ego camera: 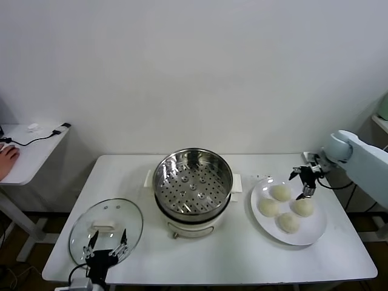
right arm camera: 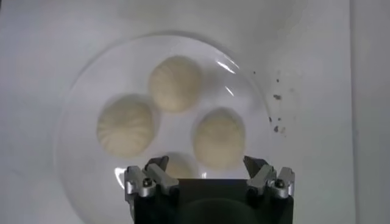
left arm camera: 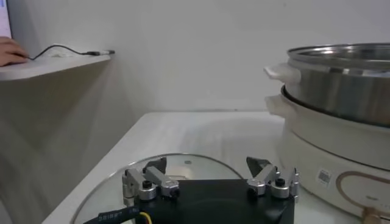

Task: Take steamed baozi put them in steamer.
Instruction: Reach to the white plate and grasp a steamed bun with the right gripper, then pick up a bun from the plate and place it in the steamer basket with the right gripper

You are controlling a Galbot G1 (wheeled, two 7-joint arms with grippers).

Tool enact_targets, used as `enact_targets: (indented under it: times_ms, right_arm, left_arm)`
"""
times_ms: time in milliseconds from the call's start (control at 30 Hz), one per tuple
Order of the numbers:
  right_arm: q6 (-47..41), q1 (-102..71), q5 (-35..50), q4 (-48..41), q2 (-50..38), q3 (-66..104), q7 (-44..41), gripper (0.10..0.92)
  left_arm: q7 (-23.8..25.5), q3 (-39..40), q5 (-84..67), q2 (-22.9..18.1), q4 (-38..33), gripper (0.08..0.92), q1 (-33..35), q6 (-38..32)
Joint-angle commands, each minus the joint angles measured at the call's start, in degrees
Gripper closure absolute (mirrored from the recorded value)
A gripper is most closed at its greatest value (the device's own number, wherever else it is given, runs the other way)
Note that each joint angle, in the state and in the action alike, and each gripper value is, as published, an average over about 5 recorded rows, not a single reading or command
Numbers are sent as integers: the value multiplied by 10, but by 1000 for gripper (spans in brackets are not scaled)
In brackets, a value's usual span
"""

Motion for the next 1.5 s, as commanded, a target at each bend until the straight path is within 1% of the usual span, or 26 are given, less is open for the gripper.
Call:
enact_targets:
  times_ms: [33, 367, 733, 833, 1000, 1100, 1233, 1367, 1500]
  right_arm:
    - [-5, -7, -26, -88, 76, -13, 5, 203]
    - [-6, -40, -67, -129, 93, 32, 23, 203]
    - [-11, -49, -69, -145, 107, 60, 34, 215]
    - [-13, -49, -61, -139, 104, 60, 33, 257]
    - [-16, -49, -42, -116, 94, 58, 32, 376]
    - [-16, -39, -30, -92, 81, 49, 31, 421]
    - [-15, 19, 11, -32, 46, 5, 23, 430]
    - [-9, 150, 76, 55, 9, -92, 2, 431]
    - [13, 310, 136, 146, 11, -205, -22, 431]
  left_arm:
    - [1, -3, 5, -4, 2, 177, 1, -4]
    - [3, -7, 2, -3, -9, 177, 1, -4]
    - [3, -8, 2, -2, -18, 177, 5, -7]
    - [3, -8, 2, -3, -21, 177, 6, -7]
    - [2, -7, 3, -4, -25, 177, 7, -7]
    - [2, -6, 4, -5, -28, 177, 9, -7]
    - [2, -7, 4, -5, -32, 177, 12, -8]
    - [2, -6, 4, -4, -33, 177, 12, -9]
    - [2, -2, 5, -2, -37, 177, 12, -7]
